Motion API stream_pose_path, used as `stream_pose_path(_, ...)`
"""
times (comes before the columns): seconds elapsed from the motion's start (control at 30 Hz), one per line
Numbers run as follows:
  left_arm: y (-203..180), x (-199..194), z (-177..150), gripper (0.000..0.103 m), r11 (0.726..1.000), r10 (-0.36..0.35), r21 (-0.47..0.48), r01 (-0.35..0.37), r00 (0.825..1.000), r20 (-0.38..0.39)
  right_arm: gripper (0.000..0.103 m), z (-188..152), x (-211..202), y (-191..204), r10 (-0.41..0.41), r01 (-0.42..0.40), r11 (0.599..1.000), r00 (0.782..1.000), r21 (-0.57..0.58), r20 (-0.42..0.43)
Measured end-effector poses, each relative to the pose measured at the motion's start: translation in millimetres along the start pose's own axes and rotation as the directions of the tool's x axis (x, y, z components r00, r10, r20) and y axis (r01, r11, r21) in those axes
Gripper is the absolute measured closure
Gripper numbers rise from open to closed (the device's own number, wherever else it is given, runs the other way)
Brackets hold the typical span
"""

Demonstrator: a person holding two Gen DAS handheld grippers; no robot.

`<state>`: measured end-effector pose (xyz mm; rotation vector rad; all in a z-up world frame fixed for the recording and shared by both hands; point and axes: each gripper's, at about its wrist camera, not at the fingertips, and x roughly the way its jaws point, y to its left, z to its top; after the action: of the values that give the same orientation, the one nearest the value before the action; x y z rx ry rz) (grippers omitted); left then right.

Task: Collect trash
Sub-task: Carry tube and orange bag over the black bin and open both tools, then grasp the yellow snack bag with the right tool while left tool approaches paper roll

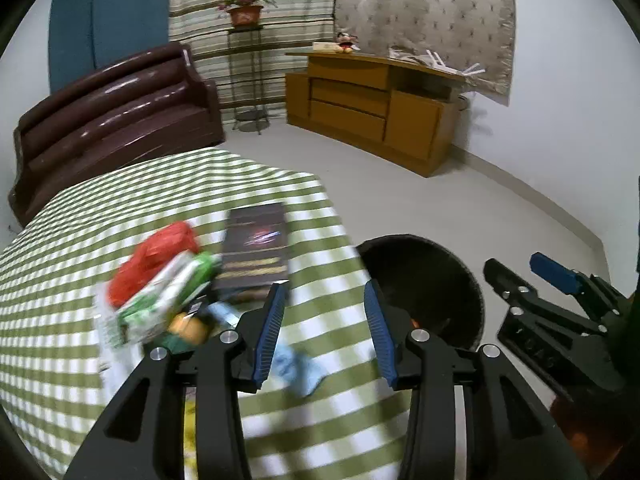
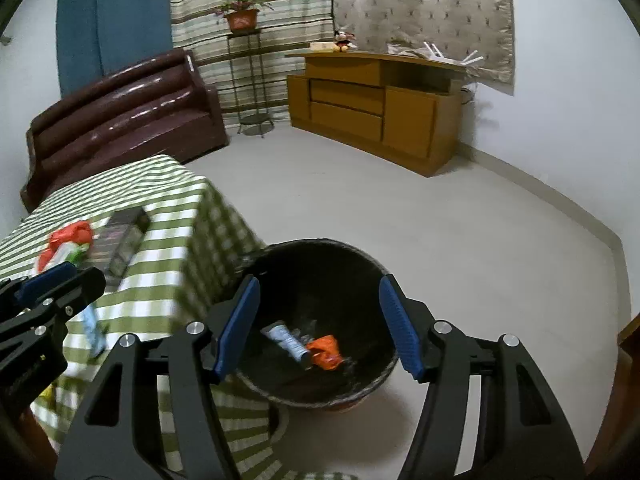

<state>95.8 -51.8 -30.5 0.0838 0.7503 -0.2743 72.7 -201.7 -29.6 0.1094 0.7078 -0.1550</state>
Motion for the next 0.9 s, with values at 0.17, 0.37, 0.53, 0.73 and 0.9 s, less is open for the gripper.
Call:
stream_pose_path(0.17,30,-20,-10,0.058,0.998,0.042,-0.039,-0.042,0.999,-0.003,0.041,-6,-13,26,0.041,-0.041,0.998,0.999,-0.038,0.002)
stream_pose_path(0.37,70,-46,-29,0.05,0.992,0.107,-0.068,-0.106,0.994,0.008,0.041,-13,-25,69,0.102,-0.102,0.992,0.995,-0.079,-0.007)
stream_pose_path(0.53,101,-60,-45,0.049,0.98,0.17,-0.101,-0.17,0.985,-0.004,0.041,-24,-29,109,0.166,-0.17,0.976,0.985,-0.133,-0.043)
stream_pose_path(0.73,133,-67,-60,0.046,0.966,0.215,-0.14,-0.217,0.976,-0.027,0.041,-34,-37,148,0.211,-0.22,0.954,0.975,-0.202,-0.066)
stream_pose_path(0.9,155,-67,-72,0.046,0.958,0.231,-0.163,-0.237,0.971,-0.056,0.041,-42,-43,171,0.24,-0.254,0.94,0.967,-0.226,-0.089)
